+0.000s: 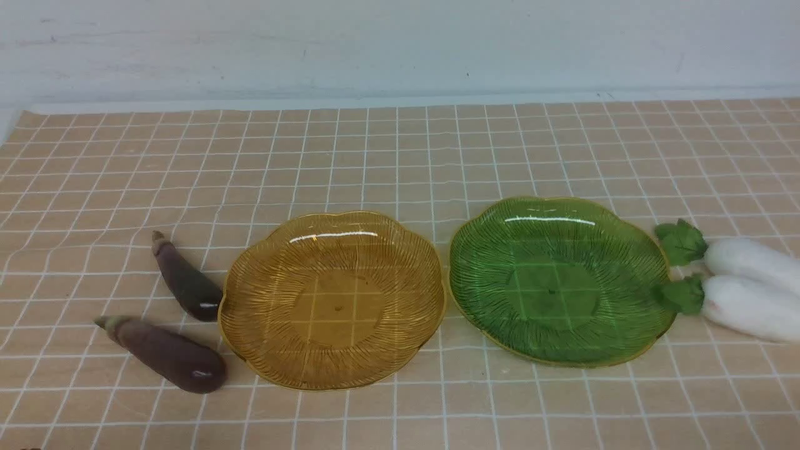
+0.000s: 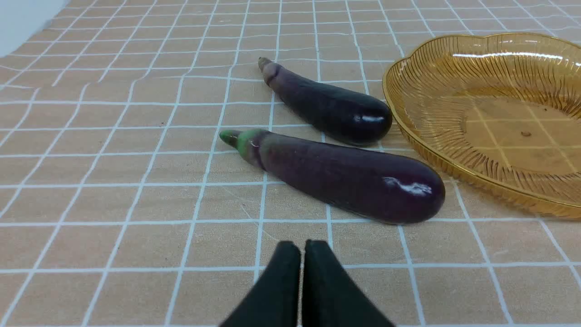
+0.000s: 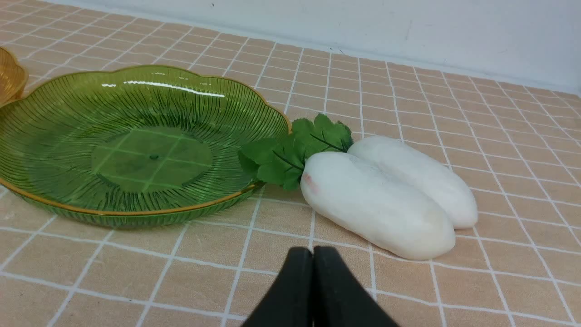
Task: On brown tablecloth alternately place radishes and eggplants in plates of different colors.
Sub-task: 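Place the white radish on the plate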
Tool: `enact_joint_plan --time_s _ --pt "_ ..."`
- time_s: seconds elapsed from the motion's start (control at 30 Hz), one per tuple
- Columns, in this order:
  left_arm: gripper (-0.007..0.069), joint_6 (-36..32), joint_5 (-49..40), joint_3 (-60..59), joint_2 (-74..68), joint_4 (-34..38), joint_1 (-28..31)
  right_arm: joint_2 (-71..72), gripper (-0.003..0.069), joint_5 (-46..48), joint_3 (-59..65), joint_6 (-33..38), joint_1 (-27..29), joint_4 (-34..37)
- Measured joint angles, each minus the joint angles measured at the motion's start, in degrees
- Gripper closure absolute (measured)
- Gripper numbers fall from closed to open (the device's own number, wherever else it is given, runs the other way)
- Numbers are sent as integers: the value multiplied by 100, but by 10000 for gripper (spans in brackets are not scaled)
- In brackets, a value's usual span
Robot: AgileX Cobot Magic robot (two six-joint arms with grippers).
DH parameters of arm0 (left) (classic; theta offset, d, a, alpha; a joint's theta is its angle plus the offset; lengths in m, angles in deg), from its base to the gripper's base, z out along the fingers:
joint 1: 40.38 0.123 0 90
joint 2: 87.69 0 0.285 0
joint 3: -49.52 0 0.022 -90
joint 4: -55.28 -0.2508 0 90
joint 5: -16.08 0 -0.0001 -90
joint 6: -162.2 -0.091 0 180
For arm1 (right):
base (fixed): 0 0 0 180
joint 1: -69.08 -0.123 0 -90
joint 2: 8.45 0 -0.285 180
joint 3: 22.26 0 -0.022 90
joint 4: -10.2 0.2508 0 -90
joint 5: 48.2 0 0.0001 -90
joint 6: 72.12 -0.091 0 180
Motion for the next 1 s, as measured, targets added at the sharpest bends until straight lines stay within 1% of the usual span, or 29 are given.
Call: enact_joint_plan --time_s 1.0 --pt "627 -56 0 0 0 -143 0 0 676 0 0 0 0 0"
